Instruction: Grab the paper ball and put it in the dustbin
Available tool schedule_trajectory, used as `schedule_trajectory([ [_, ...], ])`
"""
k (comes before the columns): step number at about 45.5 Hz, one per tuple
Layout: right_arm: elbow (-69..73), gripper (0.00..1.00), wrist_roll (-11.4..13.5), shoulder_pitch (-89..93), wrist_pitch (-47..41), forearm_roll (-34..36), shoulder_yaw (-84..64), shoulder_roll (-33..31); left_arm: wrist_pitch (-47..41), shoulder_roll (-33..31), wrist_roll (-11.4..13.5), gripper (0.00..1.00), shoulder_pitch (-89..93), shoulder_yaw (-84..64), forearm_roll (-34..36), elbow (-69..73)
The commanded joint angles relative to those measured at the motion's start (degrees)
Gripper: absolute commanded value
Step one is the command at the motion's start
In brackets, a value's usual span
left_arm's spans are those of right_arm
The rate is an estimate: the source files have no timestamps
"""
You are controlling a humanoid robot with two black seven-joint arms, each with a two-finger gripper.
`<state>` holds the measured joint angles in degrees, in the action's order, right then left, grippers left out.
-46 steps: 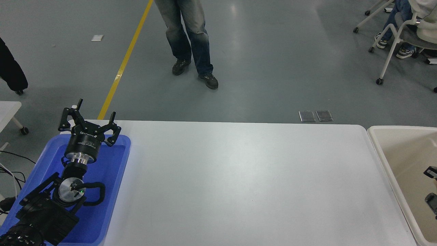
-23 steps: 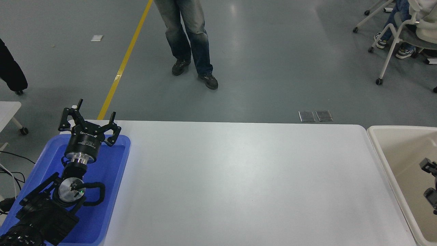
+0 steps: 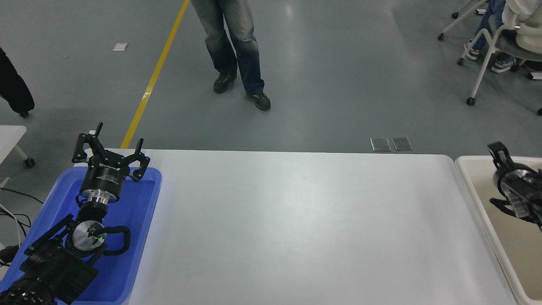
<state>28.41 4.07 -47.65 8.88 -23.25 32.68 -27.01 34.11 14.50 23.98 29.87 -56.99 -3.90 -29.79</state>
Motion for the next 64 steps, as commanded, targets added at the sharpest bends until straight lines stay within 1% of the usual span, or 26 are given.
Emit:
schedule_trajectory([
  [1, 8.76, 1.0, -5.81, 4.22, -0.18, -0.04, 22.67, 1.69, 0.0, 0.0, -0.08, 1.0, -0.08, -0.05, 0.03, 0.0],
  [3, 10.34, 1.0, -8.27, 5.98, -0.18, -0.04, 26.19, 2.66, 0.0, 0.0, 0.01, 1.0, -0.08, 0.03, -0.06, 0.0],
  [7, 13.51, 1.0, -14.25, 9.15, -0.44, -0.13, 30.51, 3.46, 0.0, 0.0, 0.01, 1.0, -0.08, 0.03, -0.06, 0.0],
  [12, 16.41, 1.0, -21.72, 12.4, -1.49, -0.22, 32.18, 3.89, 0.0, 0.0, -0.08, 1.0, 0.01, -0.05, -0.06, 0.0],
  [14, 16.94, 1.0, -24.27, 13.45, -2.2, -0.22, 32.97, 4.25, 0.0, 0.0, -0.08, 1.0, 0.01, 0.03, 0.03, 0.0],
  [17, 17.38, 1.0, -27.35, 15.04, -3.86, -0.22, 34.2, 4.86, 0.0, 0.0, 0.01, 1.0, 0.01, 0.03, 0.03, -0.09],
  [20, 17.38, 1.0, -29.2, 16.88, -6.15, -0.22, 35.43, 5.3, 0.0, 0.0, 0.01, 1.0, 0.01, -0.05, 0.03, 0.0],
  [24, 17.47, 1.0, -30.08, 19.34, -9.05, -0.22, 37.45, 5.83, 0.0, 0.0, -0.08, 1.0, -0.08, 0.03, 0.03, 0.0],
  [31, 17.65, 1.0, -30.08, 23.65, -14.32, -0.22, 39.13, 6.62, 0.0, 0.0, 0.01, 1.0, 0.01, -0.06, 0.03, 0.0],
  [37, 17.65, 1.0, -29.38, 26.55, -17.84, -0.13, 38.95, 6.79, 0.0, 0.0, -0.08, 1.0, 0.01, -0.05, -0.06, 0.0],
  [43, 17.47, 1.0, -29.29, 27.08, -22.24, 0.31, 38.6, 7.41, 0.0, 0.0, 0.01, 1.0, 0.01, -0.05, -0.06, 0.0],
  [49, 17.3, 1.0, -29.29, 27.17, -22.85, 0.31, 38.69, 8.82, 0.0, 0.0, 0.01, 1.0, 0.01, -0.06, 0.03, 0.0],
  [64, 16.77, 1.0, -29.38, 26.64, -22.85, 0.4, 38.77, 9.26, 0.0, 0.0, -0.08, 1.0, 0.01, -0.05, 0.03, 0.0],
])
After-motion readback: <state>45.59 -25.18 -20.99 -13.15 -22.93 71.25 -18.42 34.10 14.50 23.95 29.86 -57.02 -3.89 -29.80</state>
